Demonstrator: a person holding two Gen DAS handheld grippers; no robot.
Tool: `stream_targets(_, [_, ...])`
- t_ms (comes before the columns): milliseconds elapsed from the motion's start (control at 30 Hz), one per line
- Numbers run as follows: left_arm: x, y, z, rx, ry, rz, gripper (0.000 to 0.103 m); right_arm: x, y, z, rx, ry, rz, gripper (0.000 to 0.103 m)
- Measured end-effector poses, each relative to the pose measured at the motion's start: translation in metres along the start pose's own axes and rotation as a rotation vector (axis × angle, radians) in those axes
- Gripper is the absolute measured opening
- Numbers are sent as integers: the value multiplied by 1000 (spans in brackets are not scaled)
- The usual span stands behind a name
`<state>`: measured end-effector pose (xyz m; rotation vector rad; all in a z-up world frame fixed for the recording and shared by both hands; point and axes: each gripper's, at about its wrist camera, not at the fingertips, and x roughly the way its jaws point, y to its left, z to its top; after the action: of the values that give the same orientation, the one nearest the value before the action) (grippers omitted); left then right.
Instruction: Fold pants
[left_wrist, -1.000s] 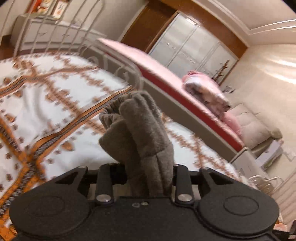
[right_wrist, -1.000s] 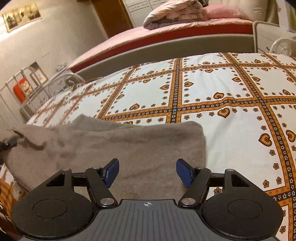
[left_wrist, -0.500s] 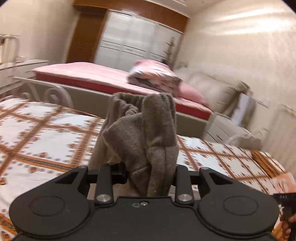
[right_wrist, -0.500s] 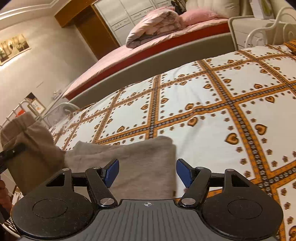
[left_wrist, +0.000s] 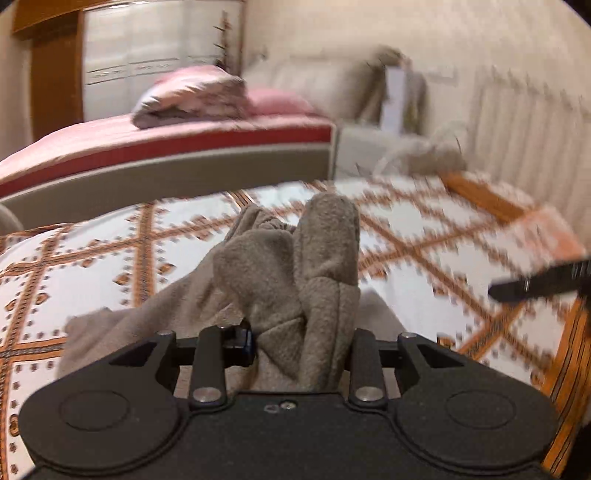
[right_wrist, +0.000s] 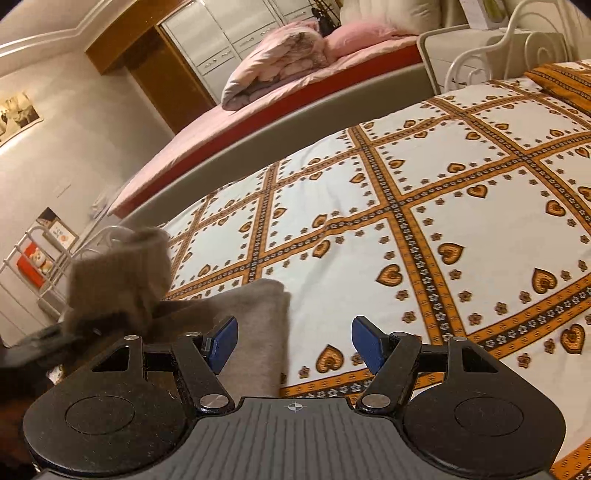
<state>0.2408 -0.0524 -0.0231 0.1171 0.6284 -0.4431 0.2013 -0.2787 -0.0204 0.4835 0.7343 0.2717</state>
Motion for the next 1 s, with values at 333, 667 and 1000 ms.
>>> stream_targets(333, [35, -47, -15, 148, 120, -21, 25, -7, -14, -1, 19, 5, -17, 69])
stream_targets(667, [-2, -38, -17, 131, 77, -164, 84, -11, -16, 6, 139, -23, 103, 69])
stream_targets(1000, [-47, 100, -35, -269, 89, 61, 84, 31, 17, -8, 235, 161, 370, 68])
